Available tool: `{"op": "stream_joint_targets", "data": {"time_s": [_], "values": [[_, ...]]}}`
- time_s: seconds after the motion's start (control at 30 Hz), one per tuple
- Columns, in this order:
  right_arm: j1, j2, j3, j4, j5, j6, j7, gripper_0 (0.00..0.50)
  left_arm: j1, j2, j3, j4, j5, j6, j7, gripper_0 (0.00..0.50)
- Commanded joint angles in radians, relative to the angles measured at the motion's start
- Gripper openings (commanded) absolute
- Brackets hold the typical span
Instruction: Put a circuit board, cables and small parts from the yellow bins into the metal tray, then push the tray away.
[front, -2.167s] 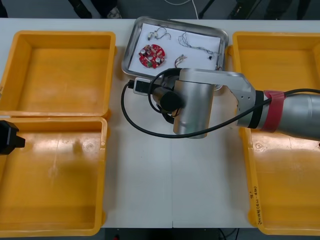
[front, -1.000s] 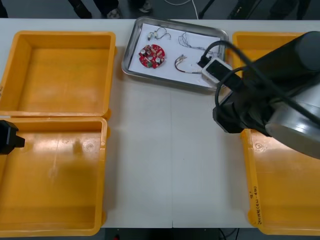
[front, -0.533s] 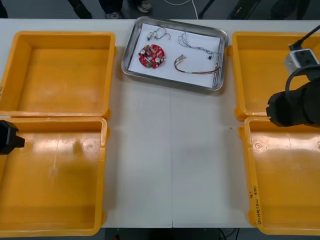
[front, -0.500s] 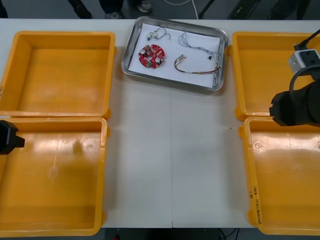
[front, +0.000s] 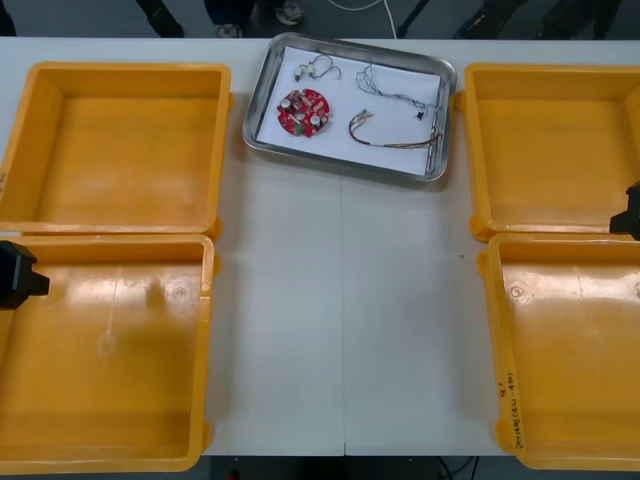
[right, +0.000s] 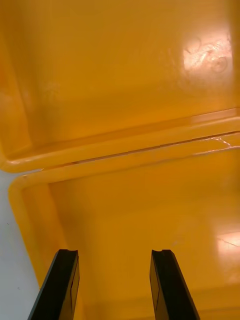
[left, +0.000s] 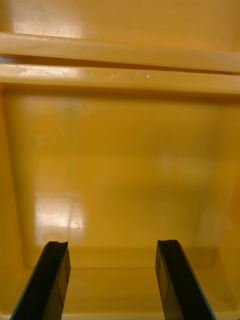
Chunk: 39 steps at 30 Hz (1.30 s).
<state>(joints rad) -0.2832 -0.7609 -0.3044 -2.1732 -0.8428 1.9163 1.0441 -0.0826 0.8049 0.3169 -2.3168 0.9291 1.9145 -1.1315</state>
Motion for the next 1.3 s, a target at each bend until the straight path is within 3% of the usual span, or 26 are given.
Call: {"op": "stream_joint_targets", "data": {"time_s": [0.03, 0.07, 0.63, 1.3], "values": [[0.01, -0.034, -0.03, 0.053, 0.039, 0.004, 0.117, 0.481, 0.02, 0.04, 0.03, -0.027, 0.007, 0.005, -0.082, 0.5], [0.009, -0.035, -0.03, 0.065, 0.042, 0.004, 0.131, 0.5, 0.02, 0.04, 0.03, -0.027, 0.007, 0.005, -0.082, 0.5], [0.009, -0.034, -0.025, 0.211, 0.071, -0.094, 0.208, 0.5, 0.02, 0.04, 0.03, -0.027, 0.007, 0.005, -0.082, 0.5], [0.033, -0.034, 0.016, 0.227, 0.065, -0.149, 0.318, 0.5, 0.02, 0.04, 0.03, -0.027, 0.007, 0.005, -0.082, 0.5]]}}
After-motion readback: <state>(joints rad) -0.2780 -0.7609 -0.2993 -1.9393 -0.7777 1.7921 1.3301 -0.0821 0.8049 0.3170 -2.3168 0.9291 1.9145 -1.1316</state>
